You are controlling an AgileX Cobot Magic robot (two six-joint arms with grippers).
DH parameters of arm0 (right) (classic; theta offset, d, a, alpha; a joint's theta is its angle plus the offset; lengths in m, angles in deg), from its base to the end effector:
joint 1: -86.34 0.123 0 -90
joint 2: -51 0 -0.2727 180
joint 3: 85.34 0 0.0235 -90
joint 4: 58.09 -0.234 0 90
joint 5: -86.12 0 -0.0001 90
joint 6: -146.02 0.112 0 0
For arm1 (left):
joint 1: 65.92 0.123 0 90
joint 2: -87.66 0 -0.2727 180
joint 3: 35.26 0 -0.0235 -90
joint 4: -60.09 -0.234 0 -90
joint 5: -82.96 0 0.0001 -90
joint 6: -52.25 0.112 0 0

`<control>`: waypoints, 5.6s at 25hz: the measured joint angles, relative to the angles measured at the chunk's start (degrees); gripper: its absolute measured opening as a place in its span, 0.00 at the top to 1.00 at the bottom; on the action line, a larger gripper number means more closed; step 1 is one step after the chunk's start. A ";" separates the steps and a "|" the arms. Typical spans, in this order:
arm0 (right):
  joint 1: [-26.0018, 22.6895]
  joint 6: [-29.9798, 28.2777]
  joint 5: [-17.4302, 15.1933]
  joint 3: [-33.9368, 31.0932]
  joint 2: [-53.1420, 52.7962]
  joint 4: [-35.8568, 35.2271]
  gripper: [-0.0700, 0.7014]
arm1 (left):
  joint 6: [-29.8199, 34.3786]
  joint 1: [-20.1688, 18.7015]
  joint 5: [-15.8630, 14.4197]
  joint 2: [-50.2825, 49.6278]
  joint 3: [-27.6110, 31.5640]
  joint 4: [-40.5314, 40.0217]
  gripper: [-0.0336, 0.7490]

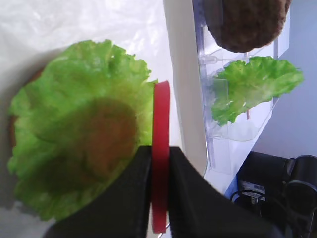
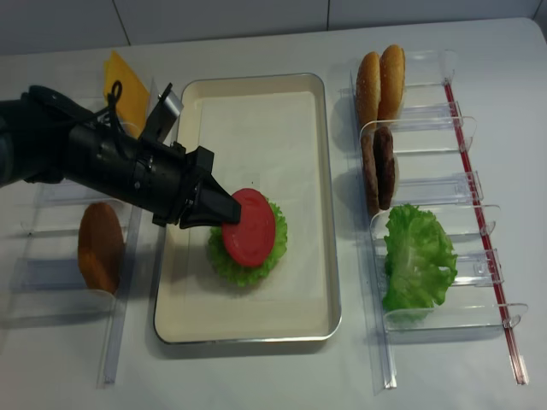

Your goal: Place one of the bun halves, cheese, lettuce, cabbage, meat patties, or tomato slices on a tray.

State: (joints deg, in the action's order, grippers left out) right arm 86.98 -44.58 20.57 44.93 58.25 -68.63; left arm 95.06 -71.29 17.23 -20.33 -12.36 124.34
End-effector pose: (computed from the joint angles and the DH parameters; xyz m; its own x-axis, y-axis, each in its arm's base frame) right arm 0.0061 0.0187 0.2458 -0.5127 -0.1122 -0.8512 -0.2085 0.9780 -0.0033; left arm 0.2723 -0.1180 0.1833 -0.9854 0.1164 -0.1240 0.1681 0.5570 -0.8133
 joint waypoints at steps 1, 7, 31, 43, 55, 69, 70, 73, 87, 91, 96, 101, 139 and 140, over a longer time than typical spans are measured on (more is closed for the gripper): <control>0.00 0.00 0.00 0.00 0.00 0.00 0.37 | 0.00 0.00 0.06 0.00 0.00 0.00 0.90; 0.00 0.00 0.00 0.00 0.00 0.00 0.37 | 0.07 0.00 1.65 0.00 0.00 1.27 0.90; 0.00 -0.22 0.10 0.00 0.00 0.00 0.37 | 0.03 -0.43 1.93 -2.12 0.00 0.93 0.90; 0.00 -0.22 0.10 0.00 0.00 0.00 0.37 | -3.28 -0.43 3.71 -2.16 0.00 -1.58 0.85; 0.00 -0.22 0.10 0.00 0.00 0.00 0.37 | -13.42 -0.43 1.76 -2.43 -6.17 -9.29 0.45; 0.00 -0.22 0.10 0.00 0.00 0.00 0.37 | -32.36 -1.28 -2.92 -0.88 -21.45 -34.17 0.44; 0.00 -0.22 0.10 0.00 0.00 0.00 0.37 | -34.12 -1.73 -3.03 -0.03 -22.07 -36.40 0.44; 0.00 -0.22 0.10 0.00 0.00 0.00 0.37 | -38.55 -3.28 -3.58 3.92 -23.17 -44.68 0.44; 0.00 -0.12 0.00 0.00 0.00 0.00 0.37 | -48.30 -6.39 -5.37 36.67 -9.41 -68.24 0.50; 0.00 -0.12 0.00 0.00 0.00 0.00 0.37 | -48.45 -6.39 -5.73 47.48 -4.71 -68.30 0.52; 0.00 -0.12 0.00 0.00 0.00 0.00 0.37 | -47.99 -6.39 -6.23 60.93 1.76 -68.30 0.54; 0.00 -0.12 0.00 0.00 0.00 0.00 0.37 | -47.51 -6.39 -6.56 73.04 6.97 -68.19 0.56; 0.00 -0.12 0.00 0.00 0.00 -0.10 0.37 | -45.93 -6.39 -2.21 100.91 26.06 -67.50 0.57; 0.00 -0.12 0.00 0.00 0.00 -0.10 0.37 | -45.93 -6.39 -2.21 100.91 26.06 -67.50 0.57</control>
State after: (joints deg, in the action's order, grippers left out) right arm 86.98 -44.70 20.56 44.93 58.25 -68.73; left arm 49.13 -77.67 15.02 80.59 13.69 56.84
